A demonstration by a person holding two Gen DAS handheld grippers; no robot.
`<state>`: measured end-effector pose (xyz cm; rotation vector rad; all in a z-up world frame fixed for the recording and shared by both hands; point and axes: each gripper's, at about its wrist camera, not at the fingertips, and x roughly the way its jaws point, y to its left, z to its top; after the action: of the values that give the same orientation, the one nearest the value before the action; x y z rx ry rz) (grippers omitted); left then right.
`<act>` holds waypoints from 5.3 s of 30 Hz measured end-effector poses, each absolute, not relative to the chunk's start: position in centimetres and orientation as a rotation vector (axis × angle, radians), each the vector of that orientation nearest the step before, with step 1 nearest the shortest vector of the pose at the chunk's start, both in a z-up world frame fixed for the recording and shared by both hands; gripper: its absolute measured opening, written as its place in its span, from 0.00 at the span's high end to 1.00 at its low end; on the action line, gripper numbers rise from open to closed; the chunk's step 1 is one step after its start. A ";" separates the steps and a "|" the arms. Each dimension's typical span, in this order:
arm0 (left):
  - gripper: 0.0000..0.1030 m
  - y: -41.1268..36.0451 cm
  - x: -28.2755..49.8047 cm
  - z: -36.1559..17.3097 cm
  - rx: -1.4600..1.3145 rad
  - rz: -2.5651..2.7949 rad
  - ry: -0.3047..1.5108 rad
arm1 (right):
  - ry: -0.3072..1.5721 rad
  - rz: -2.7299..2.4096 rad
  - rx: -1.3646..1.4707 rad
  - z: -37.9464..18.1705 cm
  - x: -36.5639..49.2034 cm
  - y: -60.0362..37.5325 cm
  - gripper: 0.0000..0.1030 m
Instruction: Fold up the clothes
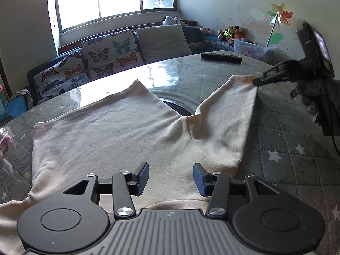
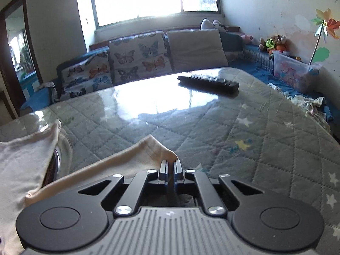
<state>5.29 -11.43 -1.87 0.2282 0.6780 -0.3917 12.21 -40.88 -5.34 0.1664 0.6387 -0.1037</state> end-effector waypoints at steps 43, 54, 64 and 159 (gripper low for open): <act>0.51 -0.5 -0.2 -0.7 0.082 -0.172 0.627 | 0.500 0.611 -0.113 5.7 8.5 -13.4 0.96; 0.51 0.6 -0.5 -1.4 0.064 -0.141 0.645 | 0.559 0.748 -0.153 4.5 6.0 -12.3 0.86; 0.52 0.9 0.5 -1.1 0.061 -0.117 0.638 | 0.696 0.619 -0.291 1.2 5.6 -18.4 0.78; 0.59 9.2 2.1 -0.2 -0.006 0.180 0.668 | 0.737 0.747 -0.271 -4.3 8.2 -13.1 0.66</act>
<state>2.12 9.19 -0.24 -0.0056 0.6676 0.1797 8.16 -13.06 -4.31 -0.2708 0.7373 0.7469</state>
